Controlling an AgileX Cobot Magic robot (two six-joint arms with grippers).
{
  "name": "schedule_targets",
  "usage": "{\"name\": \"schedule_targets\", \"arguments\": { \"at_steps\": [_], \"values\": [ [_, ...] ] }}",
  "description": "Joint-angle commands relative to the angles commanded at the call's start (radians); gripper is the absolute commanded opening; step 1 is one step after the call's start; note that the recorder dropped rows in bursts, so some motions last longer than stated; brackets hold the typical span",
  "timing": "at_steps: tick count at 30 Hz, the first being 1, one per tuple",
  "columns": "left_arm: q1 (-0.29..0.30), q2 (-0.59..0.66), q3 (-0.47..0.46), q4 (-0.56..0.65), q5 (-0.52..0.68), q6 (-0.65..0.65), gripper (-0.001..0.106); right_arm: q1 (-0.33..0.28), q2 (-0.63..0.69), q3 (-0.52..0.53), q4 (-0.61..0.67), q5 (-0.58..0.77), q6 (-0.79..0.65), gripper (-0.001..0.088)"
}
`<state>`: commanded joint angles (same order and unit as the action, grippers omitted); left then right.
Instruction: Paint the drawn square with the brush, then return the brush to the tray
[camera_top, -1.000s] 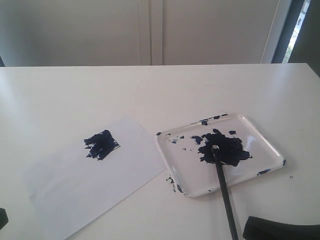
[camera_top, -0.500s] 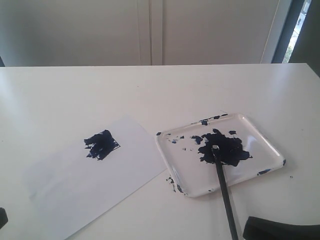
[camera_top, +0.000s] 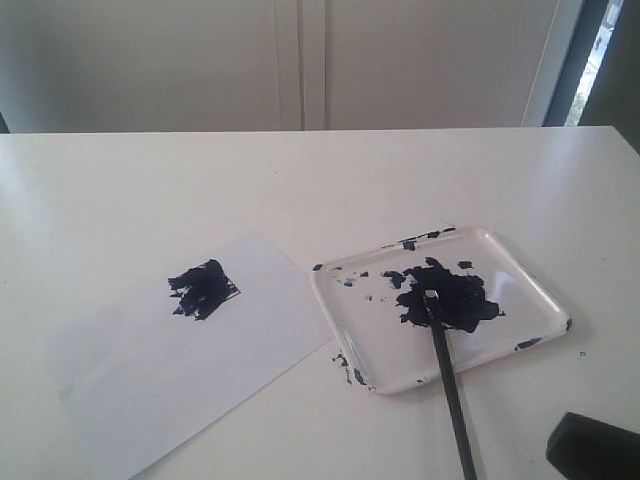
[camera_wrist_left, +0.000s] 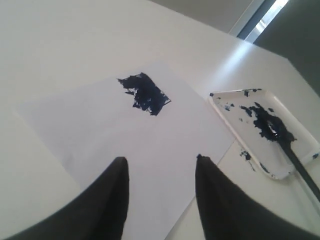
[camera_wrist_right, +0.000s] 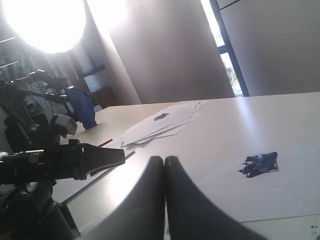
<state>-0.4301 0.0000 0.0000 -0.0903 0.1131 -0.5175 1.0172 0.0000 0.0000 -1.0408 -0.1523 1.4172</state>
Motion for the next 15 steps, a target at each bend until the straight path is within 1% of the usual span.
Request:
{"name": "schedule_targets", "arguments": {
  "at_steps": [3,15],
  "values": [
    [0.000,0.000,0.000,0.002,-0.015,0.000,0.048,0.000,0.000,0.000,0.000,-0.006,0.000,0.0000],
    [0.000,0.000,0.000,0.002,-0.014,0.000,0.048,0.000,0.000,0.000,0.000,-0.006,0.000,0.0000]
  ]
}}
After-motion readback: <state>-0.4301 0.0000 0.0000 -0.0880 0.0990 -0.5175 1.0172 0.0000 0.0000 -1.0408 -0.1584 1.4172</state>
